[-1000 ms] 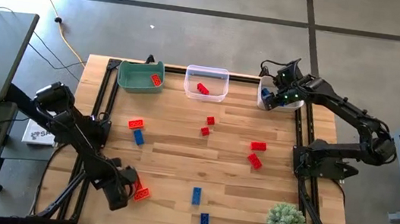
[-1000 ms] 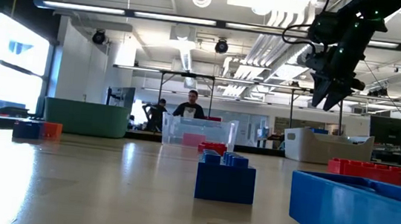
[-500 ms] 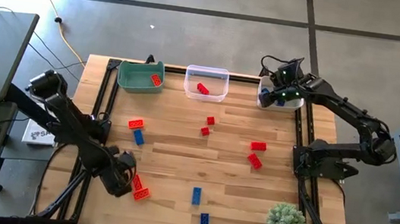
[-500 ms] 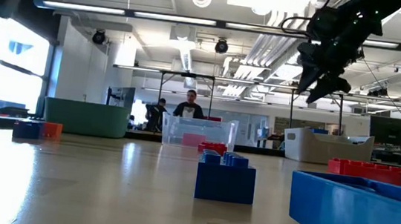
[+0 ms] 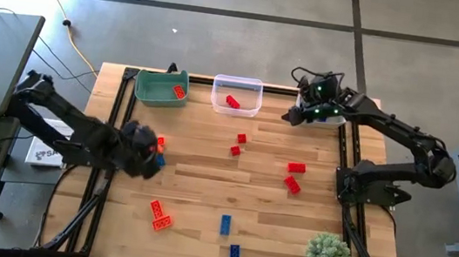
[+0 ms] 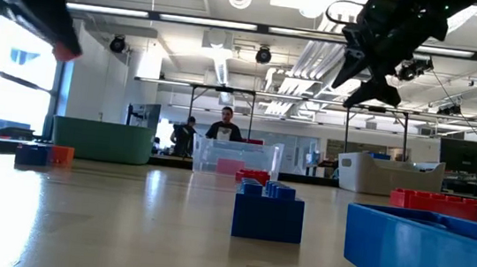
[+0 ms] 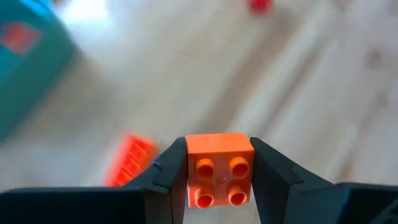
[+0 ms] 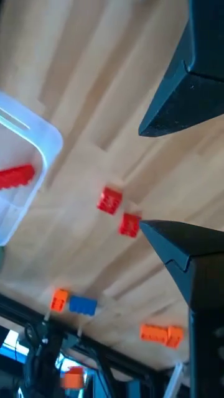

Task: Sort & place blocks by color
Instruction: Put the orange game piece into the green bin

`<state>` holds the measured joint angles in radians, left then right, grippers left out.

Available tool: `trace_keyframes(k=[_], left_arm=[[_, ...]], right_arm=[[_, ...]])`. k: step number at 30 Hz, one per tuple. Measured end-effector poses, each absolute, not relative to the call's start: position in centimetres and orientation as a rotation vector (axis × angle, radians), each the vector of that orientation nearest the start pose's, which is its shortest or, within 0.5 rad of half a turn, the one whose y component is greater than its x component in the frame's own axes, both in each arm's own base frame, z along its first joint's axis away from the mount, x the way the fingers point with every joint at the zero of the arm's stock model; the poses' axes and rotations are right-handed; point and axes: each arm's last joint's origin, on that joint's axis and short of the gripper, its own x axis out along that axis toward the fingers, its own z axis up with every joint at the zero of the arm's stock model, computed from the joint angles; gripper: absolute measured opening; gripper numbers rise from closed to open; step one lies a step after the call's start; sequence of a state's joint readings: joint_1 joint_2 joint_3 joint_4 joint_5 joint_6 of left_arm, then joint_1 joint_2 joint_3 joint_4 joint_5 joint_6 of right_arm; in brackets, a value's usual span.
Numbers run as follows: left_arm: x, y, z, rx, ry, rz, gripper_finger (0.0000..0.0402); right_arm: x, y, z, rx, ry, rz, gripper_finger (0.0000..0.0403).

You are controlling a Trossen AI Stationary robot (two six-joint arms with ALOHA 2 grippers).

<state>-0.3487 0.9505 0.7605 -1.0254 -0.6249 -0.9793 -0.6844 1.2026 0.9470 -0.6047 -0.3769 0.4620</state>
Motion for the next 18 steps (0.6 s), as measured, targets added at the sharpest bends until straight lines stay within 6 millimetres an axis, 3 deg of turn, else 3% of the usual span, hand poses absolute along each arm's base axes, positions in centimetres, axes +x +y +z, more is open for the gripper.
trace_keyframes(k=[9, 18], left_arm=[[12.9, 2.0, 27.2, -0.183, 0.654, 0.937, 0.0109], [14.0, 7.3, 29.1, -0.027, 0.567, 1.015, 0.0109]], right_arm=[[20.6, -11.6, 27.2, 0.968, 0.735, -0.411, 0.022], [21.1, -9.2, 26.6, 1.008, 0.849, -0.465, 0.022]])
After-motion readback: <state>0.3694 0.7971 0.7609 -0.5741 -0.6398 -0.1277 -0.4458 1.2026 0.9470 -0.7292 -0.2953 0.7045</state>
